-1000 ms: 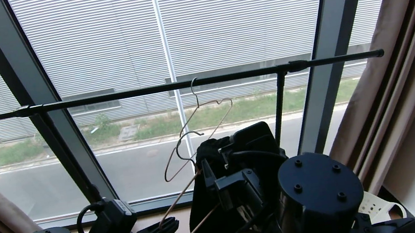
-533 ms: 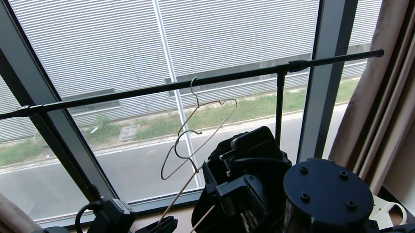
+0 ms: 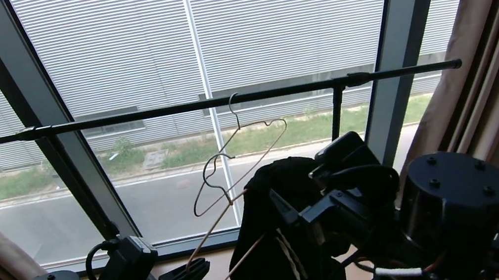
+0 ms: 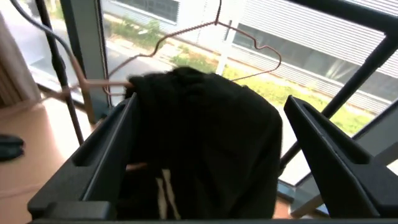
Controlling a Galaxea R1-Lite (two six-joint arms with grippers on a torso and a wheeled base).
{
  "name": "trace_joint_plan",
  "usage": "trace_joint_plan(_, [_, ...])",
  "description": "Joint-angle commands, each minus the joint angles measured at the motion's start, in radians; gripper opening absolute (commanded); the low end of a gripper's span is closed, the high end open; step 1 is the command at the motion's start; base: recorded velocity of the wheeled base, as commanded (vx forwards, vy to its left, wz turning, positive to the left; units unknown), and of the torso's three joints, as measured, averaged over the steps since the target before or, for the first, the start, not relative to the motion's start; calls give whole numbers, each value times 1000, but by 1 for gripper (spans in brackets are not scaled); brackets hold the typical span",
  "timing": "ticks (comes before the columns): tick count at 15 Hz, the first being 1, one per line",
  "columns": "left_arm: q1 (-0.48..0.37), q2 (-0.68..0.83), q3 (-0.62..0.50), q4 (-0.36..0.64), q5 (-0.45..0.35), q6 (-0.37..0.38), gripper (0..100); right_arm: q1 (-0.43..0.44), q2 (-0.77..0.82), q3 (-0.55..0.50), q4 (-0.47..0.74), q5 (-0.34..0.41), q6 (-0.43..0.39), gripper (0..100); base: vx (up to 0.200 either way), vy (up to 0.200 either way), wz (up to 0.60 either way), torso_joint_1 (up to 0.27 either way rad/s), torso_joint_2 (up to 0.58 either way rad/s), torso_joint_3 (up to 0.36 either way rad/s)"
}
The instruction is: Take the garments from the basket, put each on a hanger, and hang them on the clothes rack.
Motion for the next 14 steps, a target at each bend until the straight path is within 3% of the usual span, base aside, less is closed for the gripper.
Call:
trace_joint_plan(1, [7, 1, 0, -1, -5, 0, 0, -119, -160, 79, 80, 152, -33, 100, 0, 0, 0, 0, 0, 0])
trace_joint_plan(3, [7, -5, 0, -1, -52, 1, 0, -228, -282, 72, 326, 354, -52, 100, 0, 0, 0, 0, 0, 0])
trace_joint_plan(5, [47, -6, 0, -1, -121, 13, 0, -385, -369, -6, 619, 644, -180, 100, 0, 0, 0, 0, 0, 0])
trace_joint_plan(6, [79, -6, 0, -1, -167, 13, 0, -460, -378, -56, 741, 768, -264, 100, 0, 0, 0, 0, 0, 0])
trace_joint_plan(7, [94, -6, 0, -1, -191, 13, 0, -494, -378, -84, 798, 833, -304, 100, 0, 0, 0, 0, 0, 0])
trace_joint_plan(8, [127, -8, 0, -1, -257, 15, 0, -556, -364, -158, 952, 977, -413, 100, 0, 0, 0, 0, 0, 0])
trace_joint_plan(12, [114, 4, 0, -1, -289, 15, 0, -606, -219, -460, 1340, 1144, -704, 100, 0, 0, 0, 0, 0, 0])
trace_joint_plan(14, [102, 4, 0, -1, -289, 15, 0, -606, -137, -655, 1579, 1153, -767, 100, 0, 0, 0, 0, 0, 0])
